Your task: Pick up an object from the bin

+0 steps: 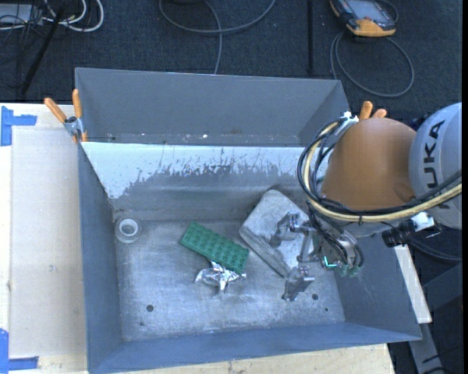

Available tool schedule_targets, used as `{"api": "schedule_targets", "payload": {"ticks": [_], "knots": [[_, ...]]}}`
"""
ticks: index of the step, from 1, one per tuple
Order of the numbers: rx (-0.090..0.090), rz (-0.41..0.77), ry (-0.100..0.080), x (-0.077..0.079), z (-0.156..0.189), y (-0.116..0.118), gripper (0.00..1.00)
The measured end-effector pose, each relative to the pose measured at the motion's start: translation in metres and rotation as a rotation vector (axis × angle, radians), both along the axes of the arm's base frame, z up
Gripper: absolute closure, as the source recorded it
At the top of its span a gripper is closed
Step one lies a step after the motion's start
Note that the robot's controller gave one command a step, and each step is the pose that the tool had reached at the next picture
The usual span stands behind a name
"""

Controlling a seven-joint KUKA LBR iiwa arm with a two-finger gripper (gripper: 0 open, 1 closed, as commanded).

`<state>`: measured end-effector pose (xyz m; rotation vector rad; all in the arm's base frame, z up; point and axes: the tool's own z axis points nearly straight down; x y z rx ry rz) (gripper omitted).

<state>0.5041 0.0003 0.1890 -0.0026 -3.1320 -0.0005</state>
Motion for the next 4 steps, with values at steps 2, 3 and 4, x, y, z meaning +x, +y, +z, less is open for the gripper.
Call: {"api": "schedule_targets", "payload": {"ticks": [2, 3, 4], "knots": [[0.001, 0.066, -0.007, 0.06, -0.115, 0.055, 0.0], [-0.002, -0.033, -0.021, 0.058, -0.114, 0.096, 0.0], [0.0, -0.176, -0.02, 0.062, -0.115, 0.158, 0.0]]}}
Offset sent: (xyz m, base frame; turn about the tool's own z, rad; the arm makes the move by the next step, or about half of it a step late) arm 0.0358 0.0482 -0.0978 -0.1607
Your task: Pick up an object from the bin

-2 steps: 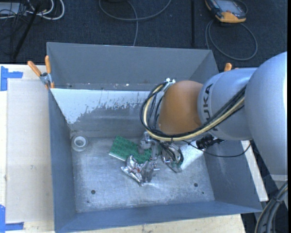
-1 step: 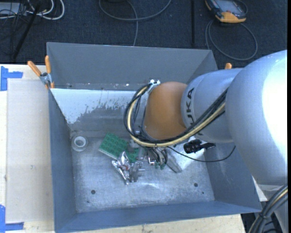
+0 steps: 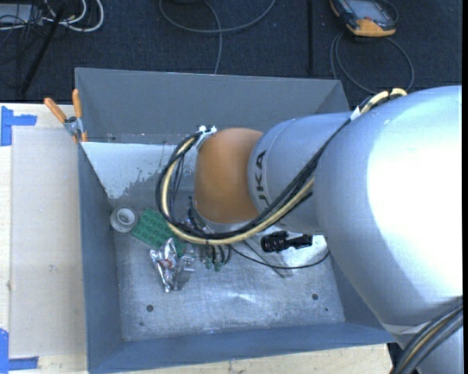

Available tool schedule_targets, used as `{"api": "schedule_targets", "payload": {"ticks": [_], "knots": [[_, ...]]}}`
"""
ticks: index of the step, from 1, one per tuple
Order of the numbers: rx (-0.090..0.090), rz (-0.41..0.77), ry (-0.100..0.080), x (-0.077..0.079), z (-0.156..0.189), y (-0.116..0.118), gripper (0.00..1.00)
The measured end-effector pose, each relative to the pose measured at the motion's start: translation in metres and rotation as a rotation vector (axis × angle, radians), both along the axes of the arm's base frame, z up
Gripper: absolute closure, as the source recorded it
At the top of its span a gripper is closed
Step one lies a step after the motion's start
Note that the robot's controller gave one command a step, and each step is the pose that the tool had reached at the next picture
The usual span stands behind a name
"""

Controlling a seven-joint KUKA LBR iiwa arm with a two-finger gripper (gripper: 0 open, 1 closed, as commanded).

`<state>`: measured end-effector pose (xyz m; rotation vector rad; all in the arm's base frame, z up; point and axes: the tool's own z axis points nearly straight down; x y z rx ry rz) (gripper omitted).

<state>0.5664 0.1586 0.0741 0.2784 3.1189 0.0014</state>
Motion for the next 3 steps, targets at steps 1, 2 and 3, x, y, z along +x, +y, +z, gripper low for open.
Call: {"api": "schedule_targets", "payload": {"ticks": [1, 2, 3], "knots": [[-0.016, 0.06, 0.005, 0.005, 0.001, 0.046, 0.0], [-0.003, 0.184, 0.009, 0.01, 0.007, 0.084, 0.0], [-0.004, 0.358, 0.027, 0.025, 0.006, 0.083, 0.0]]}}
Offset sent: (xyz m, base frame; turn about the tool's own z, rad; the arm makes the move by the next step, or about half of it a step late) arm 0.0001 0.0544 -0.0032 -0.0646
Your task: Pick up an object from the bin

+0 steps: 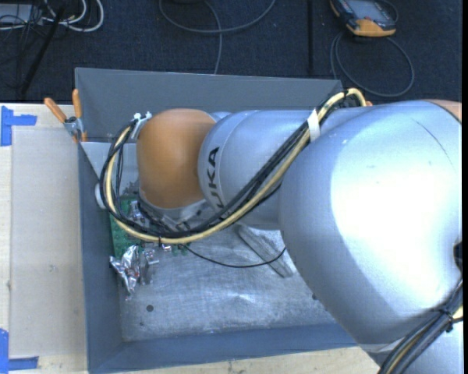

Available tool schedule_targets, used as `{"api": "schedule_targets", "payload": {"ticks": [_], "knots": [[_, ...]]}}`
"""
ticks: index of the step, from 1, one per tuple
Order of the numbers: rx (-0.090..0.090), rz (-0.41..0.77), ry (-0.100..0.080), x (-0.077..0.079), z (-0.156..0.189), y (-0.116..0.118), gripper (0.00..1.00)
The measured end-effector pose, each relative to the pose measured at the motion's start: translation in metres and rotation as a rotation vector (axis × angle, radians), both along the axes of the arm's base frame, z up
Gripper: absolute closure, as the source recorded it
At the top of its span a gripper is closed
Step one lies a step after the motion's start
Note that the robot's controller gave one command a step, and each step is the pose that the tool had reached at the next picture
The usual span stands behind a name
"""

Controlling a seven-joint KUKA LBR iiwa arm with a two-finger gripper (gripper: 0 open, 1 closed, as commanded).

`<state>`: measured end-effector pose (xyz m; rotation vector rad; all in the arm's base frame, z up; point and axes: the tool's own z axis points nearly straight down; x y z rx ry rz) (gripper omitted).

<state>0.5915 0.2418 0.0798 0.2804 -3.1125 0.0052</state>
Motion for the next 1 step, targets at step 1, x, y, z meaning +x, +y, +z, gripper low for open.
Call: {"api": "schedule_targets", "payload": {"ticks": [1], "knots": [[0.016, -0.064, -0.019, -0.008, -0.0024, -0.0132, 0.0]]}}
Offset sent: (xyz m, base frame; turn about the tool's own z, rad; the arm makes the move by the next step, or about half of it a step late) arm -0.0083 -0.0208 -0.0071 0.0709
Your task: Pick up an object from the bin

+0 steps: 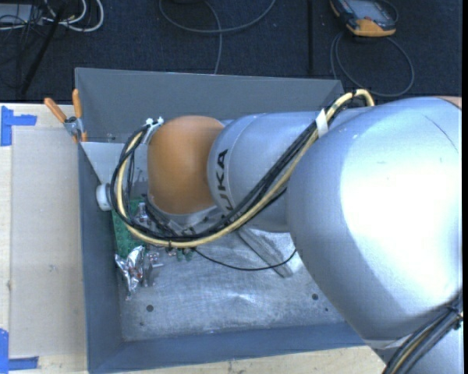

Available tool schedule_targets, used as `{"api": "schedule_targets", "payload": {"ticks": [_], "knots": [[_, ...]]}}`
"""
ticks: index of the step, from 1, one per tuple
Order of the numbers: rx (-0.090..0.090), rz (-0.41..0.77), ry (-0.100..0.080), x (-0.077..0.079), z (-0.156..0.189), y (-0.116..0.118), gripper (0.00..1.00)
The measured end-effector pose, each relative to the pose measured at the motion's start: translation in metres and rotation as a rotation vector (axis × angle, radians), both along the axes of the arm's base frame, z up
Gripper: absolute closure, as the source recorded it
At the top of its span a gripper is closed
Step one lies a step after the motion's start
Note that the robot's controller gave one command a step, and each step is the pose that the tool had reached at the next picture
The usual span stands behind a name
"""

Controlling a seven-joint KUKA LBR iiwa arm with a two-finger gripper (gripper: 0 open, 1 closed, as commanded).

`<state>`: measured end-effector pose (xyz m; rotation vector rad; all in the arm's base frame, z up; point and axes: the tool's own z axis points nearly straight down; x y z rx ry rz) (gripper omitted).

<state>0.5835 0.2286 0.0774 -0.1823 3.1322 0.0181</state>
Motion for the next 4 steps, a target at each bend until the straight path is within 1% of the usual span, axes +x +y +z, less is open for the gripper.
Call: {"api": "schedule_targets", "payload": {"ticks": [1, 2, 3, 4], "knots": [[-0.011, -0.094, 0.002, -0.012, 0.002, 0.017, 0.0], [-0.011, -0.293, 0.015, -0.008, -0.001, 0.021, 0.0], [-0.019, -0.472, 0.041, 0.021, -0.003, 0.023, 0.0], [-0.019, -0.469, 0.04, 0.021, -0.002, 0.024, 1.0]]}}
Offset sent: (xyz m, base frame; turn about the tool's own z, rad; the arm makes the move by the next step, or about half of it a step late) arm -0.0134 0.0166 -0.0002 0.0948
